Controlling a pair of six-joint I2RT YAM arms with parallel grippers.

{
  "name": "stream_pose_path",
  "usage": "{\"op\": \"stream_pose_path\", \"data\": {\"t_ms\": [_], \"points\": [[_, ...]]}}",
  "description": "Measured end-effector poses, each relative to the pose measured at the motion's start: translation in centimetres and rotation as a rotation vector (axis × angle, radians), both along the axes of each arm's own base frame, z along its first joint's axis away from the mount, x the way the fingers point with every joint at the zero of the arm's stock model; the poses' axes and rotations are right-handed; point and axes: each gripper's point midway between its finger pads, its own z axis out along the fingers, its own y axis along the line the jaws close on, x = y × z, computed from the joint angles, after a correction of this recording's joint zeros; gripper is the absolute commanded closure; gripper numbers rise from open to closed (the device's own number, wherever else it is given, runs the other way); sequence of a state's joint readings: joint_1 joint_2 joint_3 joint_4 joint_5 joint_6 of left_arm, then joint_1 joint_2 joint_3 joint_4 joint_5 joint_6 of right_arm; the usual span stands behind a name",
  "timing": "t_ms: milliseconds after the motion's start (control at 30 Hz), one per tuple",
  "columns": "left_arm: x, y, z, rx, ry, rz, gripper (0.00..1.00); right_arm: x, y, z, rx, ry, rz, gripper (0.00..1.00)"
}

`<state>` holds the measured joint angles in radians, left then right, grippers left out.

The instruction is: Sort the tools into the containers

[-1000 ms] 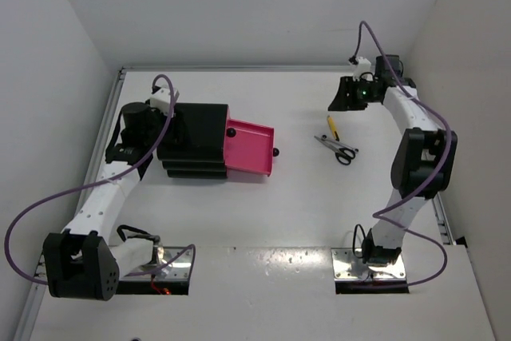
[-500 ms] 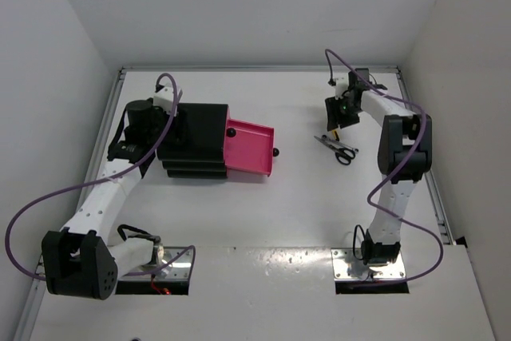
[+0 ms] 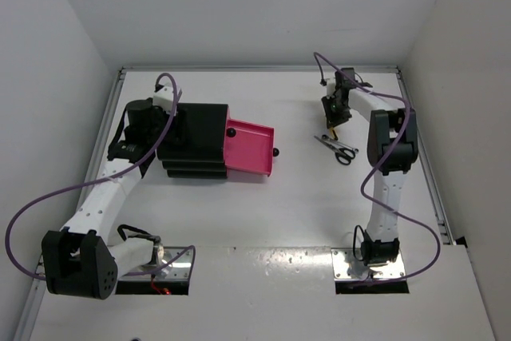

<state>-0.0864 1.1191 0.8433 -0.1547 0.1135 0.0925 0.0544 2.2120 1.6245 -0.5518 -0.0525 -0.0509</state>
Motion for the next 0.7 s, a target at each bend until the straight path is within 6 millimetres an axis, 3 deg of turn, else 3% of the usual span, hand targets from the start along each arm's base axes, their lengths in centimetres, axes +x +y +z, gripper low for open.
{"op": "stream_pose_path", "data": {"t_ms": [133, 300, 367, 433, 567, 633, 700], "points": [[0.0, 0.1, 0.0, 0.002, -0.001, 0.003, 0.34, 0.7, 0.0, 0.1, 0.001, -0.003, -0.02, 0.94], [0.0, 0.1, 0.0, 0.001, -0.001, 0.007, 0.34, 0.1, 0.4, 0.5, 0.045, 0.016, -0.022, 0.97], [0.0, 0.1, 0.0, -0.001, 0.0, 0.008, 0.34, -0.8, 1.1, 1.6, 0.088, 0.021, -0.01, 0.98], [0.0, 0.1, 0.0, -0.004, 0.0, 0.009, 0.34, -1.9, 2.1, 3.8, 0.152, 0.019, 0.0, 0.98], [0.0, 0.1, 0.0, -0.01, 0.002, 0.013, 0.34, -3.4, 5.5, 11.7, 0.331, -0.095, 0.067, 0.98], [0.0, 0.1, 0.0, -0.012, 0.003, 0.014, 0.34, -5.1, 8.1, 15.8, 0.433, -0.172, 0.121, 0.98], [0.0, 0.1, 0.0, -0.013, 0.003, 0.016, 0.34, -7.3, 11.1, 18.5, 0.517, -0.208, 0.193, 0.98]]}}
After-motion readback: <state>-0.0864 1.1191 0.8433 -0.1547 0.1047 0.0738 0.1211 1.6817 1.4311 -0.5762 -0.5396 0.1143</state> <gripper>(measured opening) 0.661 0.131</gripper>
